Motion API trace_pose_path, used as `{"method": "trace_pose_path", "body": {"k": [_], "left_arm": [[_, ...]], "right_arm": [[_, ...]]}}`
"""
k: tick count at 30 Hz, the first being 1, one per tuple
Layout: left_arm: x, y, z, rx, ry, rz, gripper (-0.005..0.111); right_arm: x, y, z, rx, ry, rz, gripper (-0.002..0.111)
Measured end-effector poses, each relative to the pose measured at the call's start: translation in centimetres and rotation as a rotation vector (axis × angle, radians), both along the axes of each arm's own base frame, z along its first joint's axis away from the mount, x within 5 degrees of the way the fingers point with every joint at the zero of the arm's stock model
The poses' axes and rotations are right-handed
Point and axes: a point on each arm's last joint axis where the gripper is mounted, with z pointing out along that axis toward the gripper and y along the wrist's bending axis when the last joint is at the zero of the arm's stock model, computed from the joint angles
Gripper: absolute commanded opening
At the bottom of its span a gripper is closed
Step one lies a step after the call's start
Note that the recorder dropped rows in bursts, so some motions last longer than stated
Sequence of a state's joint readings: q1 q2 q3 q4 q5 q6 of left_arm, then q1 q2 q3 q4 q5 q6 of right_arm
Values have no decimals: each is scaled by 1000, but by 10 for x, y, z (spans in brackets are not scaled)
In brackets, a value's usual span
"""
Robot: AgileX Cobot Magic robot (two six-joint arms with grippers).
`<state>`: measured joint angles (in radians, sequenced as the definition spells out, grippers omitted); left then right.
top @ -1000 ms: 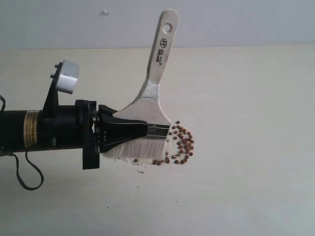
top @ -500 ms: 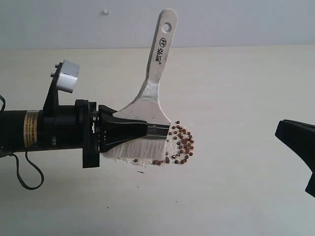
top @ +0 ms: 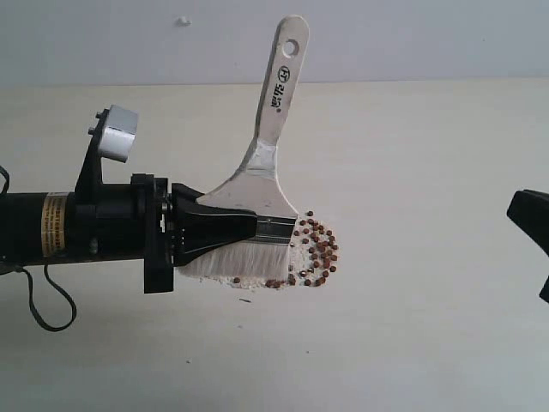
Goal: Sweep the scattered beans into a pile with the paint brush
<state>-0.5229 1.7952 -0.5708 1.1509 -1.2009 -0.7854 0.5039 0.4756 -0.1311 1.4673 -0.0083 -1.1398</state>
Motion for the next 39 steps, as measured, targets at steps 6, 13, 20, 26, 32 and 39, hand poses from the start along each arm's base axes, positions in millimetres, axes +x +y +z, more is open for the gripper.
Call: {"method": "trace_pose_path", "body": {"k": [6,13,20,26,32,39], "left_arm": [[0,0,0,0,0,0,0],[0,0,0,0,0,0,0],[0,0,0,-2,1,4,0],[-2,0,-1,11,-6,-27,0],[-3,0,-1,14,-8,-35,0],[-3,0,-1,14,-8,-35,0]], "right_arm": [[1,-2,0,-3,-4,-19,0],[1,-1,0,-3,-3,-15,0],[0,0,0,-1,-1,-5,0],[-2,3,0,-39,-18,49,0],[-4,13,-5,-77,8,168,0],[-4,25,10,-95,-79,304,0]]}}
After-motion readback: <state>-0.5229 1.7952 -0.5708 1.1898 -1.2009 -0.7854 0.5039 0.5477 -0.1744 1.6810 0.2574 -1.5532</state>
